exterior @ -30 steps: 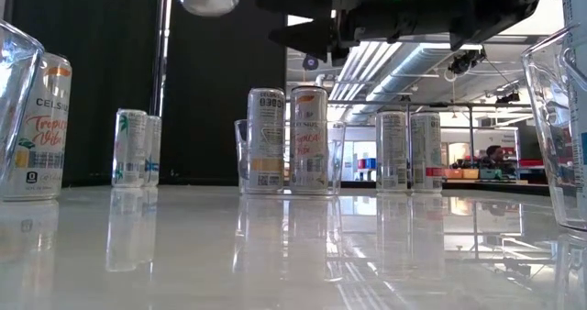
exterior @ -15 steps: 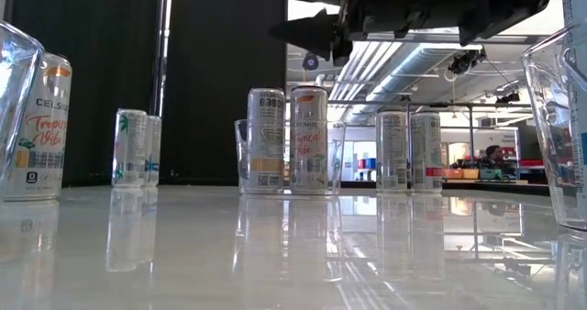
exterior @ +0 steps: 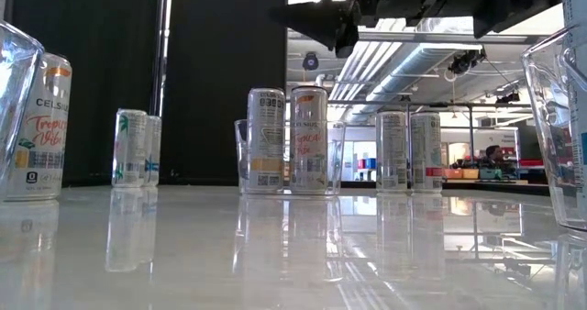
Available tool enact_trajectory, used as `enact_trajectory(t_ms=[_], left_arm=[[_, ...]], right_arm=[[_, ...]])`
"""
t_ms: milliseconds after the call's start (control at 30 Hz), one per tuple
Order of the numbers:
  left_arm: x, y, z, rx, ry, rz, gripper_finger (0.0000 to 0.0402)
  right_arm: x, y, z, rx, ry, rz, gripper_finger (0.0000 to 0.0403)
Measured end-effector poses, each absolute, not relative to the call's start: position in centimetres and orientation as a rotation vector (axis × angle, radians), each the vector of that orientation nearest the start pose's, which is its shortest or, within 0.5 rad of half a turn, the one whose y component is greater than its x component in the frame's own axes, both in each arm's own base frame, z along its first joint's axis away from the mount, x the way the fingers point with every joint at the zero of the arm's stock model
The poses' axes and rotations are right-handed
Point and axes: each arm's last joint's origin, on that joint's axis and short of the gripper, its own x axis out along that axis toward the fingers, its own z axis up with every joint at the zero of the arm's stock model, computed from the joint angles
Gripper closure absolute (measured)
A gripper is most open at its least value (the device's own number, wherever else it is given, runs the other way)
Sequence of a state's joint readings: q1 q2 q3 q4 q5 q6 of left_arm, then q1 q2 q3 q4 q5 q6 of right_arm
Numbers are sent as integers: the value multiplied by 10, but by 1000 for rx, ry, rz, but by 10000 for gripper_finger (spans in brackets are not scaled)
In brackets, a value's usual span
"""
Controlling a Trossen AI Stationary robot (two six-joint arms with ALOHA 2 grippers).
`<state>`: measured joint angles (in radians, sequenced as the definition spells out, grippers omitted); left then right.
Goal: Sort soda cans
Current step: Put the bottom white pink soda can into the bottom left transparent bin
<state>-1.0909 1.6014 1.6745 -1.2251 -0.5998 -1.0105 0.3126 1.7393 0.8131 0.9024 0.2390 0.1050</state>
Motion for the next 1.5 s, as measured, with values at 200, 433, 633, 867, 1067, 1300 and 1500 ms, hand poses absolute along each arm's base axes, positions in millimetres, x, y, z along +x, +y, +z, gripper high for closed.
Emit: enact_trajectory(t_ms=[200, 433, 633, 867, 1067, 1300, 1500], left_arm=[[143, -289, 341, -96, 769, 89, 156], [132, -311, 309, -53, 679, 211, 156], [134, -321, 280, 7, 634, 317, 156], [136, -330, 257, 28, 633, 375, 151], [139, -335, 245, 5, 619, 398, 146], [146, -337, 242, -15, 596, 399, 144], [155, -334, 234, -4, 603, 409, 144]], right_arm=[[337, 112, 202, 76, 26, 100, 61], [335, 120, 203, 64, 12, 123, 61], [335, 119, 204, 65, -2, 122, 61], [335, 119, 205, 72, -2, 122, 61], [335, 119, 206, 77, -16, 122, 61], [335, 119, 206, 82, -15, 122, 61], [335, 119, 206, 85, -15, 120, 61]])
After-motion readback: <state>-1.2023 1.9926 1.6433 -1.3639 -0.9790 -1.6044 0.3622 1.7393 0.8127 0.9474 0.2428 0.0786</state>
